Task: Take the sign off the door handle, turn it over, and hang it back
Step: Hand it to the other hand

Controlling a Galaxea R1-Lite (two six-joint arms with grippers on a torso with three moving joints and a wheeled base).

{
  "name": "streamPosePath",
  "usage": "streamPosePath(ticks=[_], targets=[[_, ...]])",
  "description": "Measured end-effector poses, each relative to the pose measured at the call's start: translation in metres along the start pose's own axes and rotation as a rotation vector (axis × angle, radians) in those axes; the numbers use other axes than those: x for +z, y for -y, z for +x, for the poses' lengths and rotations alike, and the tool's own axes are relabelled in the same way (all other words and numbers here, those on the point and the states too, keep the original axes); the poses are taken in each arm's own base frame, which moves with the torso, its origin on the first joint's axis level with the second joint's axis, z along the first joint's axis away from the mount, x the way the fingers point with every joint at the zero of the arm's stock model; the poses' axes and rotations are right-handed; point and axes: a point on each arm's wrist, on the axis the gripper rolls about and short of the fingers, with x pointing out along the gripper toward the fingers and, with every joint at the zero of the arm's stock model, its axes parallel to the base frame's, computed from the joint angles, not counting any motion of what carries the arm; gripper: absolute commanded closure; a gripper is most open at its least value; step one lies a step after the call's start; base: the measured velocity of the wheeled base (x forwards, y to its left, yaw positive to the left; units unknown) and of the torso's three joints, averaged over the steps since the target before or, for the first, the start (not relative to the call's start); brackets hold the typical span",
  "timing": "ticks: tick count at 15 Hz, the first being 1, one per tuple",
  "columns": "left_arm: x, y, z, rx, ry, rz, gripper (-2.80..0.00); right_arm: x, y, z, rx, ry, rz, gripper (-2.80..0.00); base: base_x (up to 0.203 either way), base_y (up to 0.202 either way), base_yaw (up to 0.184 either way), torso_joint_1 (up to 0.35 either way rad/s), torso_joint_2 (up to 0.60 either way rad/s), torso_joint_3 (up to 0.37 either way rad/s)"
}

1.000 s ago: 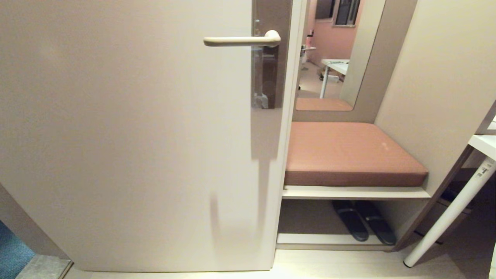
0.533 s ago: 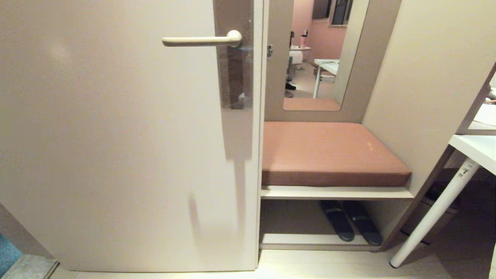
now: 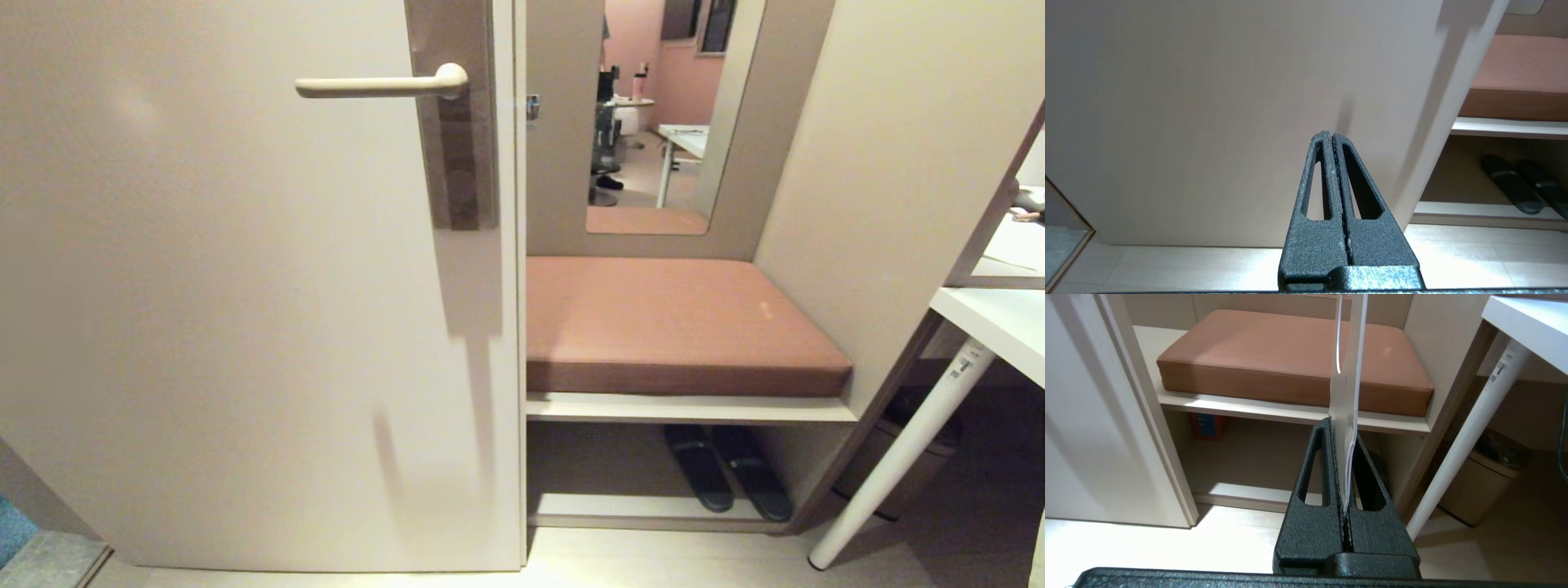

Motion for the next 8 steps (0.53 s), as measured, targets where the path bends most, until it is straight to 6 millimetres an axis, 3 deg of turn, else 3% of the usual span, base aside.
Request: streamPosePath(ticks=[8], targets=[[-0.0001, 0.0000, 0.0000, 0.000, 0.000, -0.001, 0.00, 0.0000, 0.0000, 0.0000, 0.000, 0.000, 0.000, 0.00, 0.000, 0.000, 0.000, 0.000, 0.00, 0.000]])
